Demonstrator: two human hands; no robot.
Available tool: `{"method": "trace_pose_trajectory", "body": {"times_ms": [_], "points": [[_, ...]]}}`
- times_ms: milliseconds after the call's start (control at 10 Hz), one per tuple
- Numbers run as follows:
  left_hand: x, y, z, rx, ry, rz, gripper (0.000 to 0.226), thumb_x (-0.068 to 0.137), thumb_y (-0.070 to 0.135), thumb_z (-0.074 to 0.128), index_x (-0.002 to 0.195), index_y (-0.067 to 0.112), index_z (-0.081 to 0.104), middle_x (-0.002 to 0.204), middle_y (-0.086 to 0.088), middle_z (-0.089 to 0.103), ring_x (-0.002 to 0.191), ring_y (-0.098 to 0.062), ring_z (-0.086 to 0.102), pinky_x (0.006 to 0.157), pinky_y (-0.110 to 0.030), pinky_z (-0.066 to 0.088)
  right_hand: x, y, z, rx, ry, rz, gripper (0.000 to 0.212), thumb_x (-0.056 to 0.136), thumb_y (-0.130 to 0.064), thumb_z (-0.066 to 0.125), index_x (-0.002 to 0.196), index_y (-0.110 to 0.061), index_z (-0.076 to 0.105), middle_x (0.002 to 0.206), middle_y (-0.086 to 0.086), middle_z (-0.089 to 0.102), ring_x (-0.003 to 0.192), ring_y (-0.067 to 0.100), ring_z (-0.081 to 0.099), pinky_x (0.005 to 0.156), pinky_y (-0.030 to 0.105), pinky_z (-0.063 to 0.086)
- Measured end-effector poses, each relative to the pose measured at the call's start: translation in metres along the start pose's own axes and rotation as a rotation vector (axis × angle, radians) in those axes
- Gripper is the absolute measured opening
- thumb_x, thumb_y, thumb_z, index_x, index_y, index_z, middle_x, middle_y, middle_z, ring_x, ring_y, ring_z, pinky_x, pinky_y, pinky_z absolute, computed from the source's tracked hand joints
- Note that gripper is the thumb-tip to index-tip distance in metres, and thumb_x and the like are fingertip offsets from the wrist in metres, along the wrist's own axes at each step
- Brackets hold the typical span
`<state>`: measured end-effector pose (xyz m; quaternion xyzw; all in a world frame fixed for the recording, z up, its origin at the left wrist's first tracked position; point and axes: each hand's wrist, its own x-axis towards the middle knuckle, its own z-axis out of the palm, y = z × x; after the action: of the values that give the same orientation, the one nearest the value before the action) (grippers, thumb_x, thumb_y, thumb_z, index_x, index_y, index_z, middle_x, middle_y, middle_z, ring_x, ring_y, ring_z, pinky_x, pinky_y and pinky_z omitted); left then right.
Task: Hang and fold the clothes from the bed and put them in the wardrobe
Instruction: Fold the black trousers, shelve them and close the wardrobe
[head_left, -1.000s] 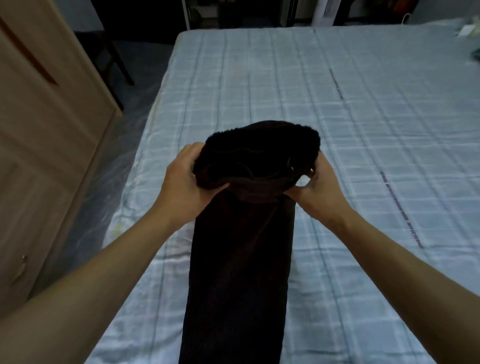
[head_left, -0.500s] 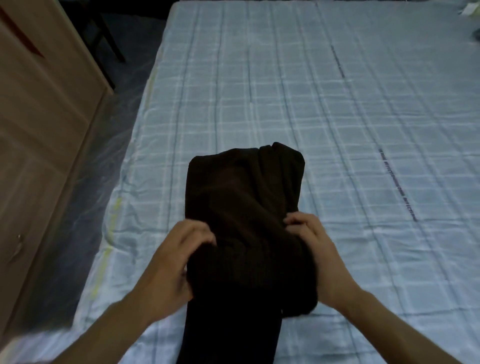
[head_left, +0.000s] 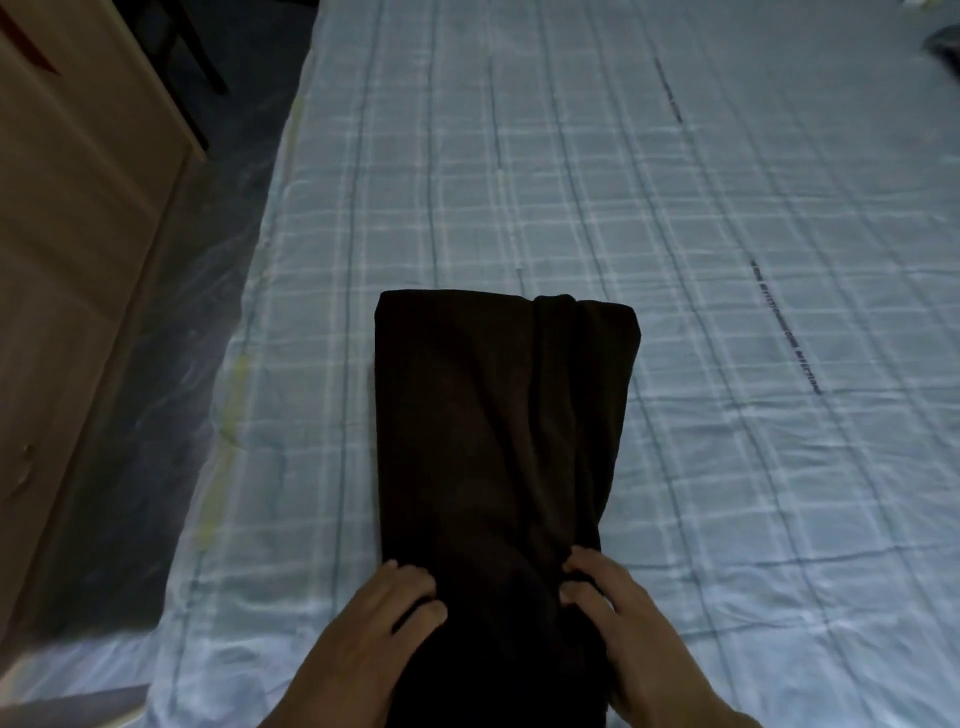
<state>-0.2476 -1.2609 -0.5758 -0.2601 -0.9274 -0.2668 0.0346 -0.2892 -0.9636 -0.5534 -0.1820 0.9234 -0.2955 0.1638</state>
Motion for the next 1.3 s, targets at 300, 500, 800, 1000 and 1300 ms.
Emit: {"method": "trace_pose_trajectory", "body": {"times_ms": [300, 500, 800, 1000, 1300], "points": [[0.034, -0.003, -0.040, -0.192, 0.050, -0.289, 0.013, 0.094, 0.038, 0.053, 0.104, 0.045, 0.056, 0.101, 0.026, 0.055, 0.091, 0.004, 0.059, 0.076, -0.027, 0.053, 0.074, -0.039, -0.067, 0.200, 0.423, 0.053, 0.028, 0.090, -0.006, 0.064, 0.110, -0.025, 0.065, 0.096, -0.015, 0.066, 0.090, 0.007, 0.065, 0.076, 0.025, 0.053], [0.080, 0.009, -0.045, 0.063, 0.024, -0.359, 0.063, 0.096, 0.054, 0.045, 0.151, 0.027, 0.036, 0.161, 0.006, 0.026, 0.150, -0.015, 0.020, 0.117, -0.034, 0.022, 0.130, -0.058, -0.060, -0.234, 0.378, -0.066, 0.068, 0.095, -0.048, 0.052, 0.154, -0.026, 0.028, 0.165, 0.008, 0.009, 0.152, 0.025, 0.002, 0.122, 0.043, 0.009], [0.100, -0.020, 0.012, 0.206, -0.230, -0.407, 0.075, 0.095, 0.064, 0.034, 0.159, 0.032, 0.011, 0.167, 0.001, 0.000, 0.154, -0.020, -0.003, 0.119, -0.047, 0.009, 0.208, 0.006, -0.029, -0.464, 0.171, 0.106, 0.076, 0.096, -0.068, 0.024, 0.157, -0.031, 0.000, 0.164, 0.006, -0.019, 0.148, 0.028, -0.025, 0.121, 0.056, 0.002], [0.108, -0.034, 0.032, 0.173, -0.265, -0.445, 0.084, 0.088, 0.062, 0.047, 0.158, 0.031, 0.013, 0.167, 0.002, 0.004, 0.154, -0.021, 0.002, 0.118, -0.048, 0.011, 0.226, 0.032, -0.013, -0.345, 0.166, 0.127, 0.079, 0.094, -0.070, 0.028, 0.157, -0.033, 0.000, 0.164, 0.005, -0.017, 0.150, 0.026, -0.021, 0.122, 0.053, 0.005], [0.111, -0.041, 0.041, 0.204, -0.258, -0.443, 0.083, 0.090, 0.064, 0.042, 0.159, 0.033, 0.008, 0.167, 0.003, -0.002, 0.153, -0.019, -0.007, 0.120, -0.049, 0.006, 0.229, 0.039, -0.011, -0.319, 0.219, 0.070, 0.077, 0.094, -0.067, 0.030, 0.158, -0.031, 0.006, 0.165, 0.008, -0.011, 0.151, 0.029, -0.016, 0.122, 0.054, 0.004]]}}
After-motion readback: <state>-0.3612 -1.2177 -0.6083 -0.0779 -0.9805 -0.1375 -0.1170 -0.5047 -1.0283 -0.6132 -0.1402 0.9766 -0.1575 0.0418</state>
